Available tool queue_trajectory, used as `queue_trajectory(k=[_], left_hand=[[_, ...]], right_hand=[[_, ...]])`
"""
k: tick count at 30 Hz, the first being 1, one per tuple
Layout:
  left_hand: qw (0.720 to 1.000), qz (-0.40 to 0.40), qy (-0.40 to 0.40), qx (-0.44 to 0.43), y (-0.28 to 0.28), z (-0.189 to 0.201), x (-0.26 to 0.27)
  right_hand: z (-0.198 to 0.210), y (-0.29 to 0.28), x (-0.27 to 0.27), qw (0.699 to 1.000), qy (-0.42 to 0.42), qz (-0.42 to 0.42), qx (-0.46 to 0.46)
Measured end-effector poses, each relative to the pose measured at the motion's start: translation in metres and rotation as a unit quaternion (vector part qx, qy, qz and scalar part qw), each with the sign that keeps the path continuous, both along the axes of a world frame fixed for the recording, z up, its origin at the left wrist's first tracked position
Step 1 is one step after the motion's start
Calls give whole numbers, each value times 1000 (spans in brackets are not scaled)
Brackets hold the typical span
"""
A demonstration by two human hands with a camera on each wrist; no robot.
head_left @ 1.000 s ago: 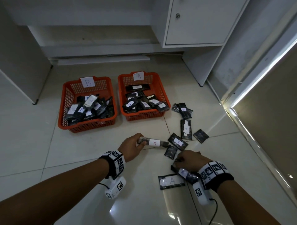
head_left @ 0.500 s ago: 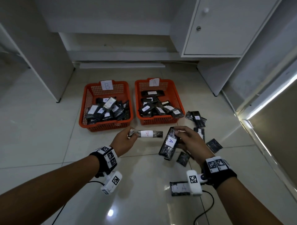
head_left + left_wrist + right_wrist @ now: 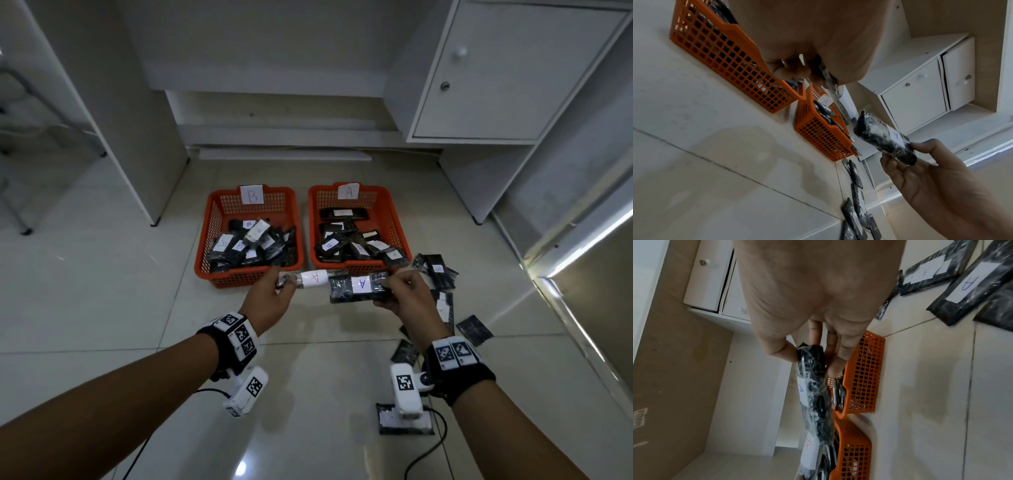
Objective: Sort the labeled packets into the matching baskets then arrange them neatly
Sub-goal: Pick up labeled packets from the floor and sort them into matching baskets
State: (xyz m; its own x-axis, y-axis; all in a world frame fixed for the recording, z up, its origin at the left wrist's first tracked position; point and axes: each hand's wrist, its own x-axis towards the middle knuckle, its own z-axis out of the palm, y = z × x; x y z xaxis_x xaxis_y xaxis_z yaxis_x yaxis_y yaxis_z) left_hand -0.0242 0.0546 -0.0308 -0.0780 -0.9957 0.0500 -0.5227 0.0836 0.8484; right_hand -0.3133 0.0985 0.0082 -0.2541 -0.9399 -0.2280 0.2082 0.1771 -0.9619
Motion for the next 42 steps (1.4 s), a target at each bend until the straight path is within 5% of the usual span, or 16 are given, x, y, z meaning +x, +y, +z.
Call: queue_trajectory(k=[7,15,25,29,33,42], left_hand=[[998,19,-50,-45,-14,-3,1],[999,23,-26,-8,-45,0,-26],[993,105,57,-3,-92,-17,-86],[994,104,24,-32,-102,-27,-99],[991,116,-47,-50,-108,-41,-101],[994,105,-16,-40,-106,-42,-99]], right_hand=[[-2,-34,-10,995,36,-90,-39],[-11,-92,-33,950,249,-185,-21],[-60,-135,-49,937,330,-113,-1],[-68,-145,-53,935,344,-81,-24],[-77,-154,-59,901,426,-74,-33],[-76,-133,-57,892,434,-106,-71]])
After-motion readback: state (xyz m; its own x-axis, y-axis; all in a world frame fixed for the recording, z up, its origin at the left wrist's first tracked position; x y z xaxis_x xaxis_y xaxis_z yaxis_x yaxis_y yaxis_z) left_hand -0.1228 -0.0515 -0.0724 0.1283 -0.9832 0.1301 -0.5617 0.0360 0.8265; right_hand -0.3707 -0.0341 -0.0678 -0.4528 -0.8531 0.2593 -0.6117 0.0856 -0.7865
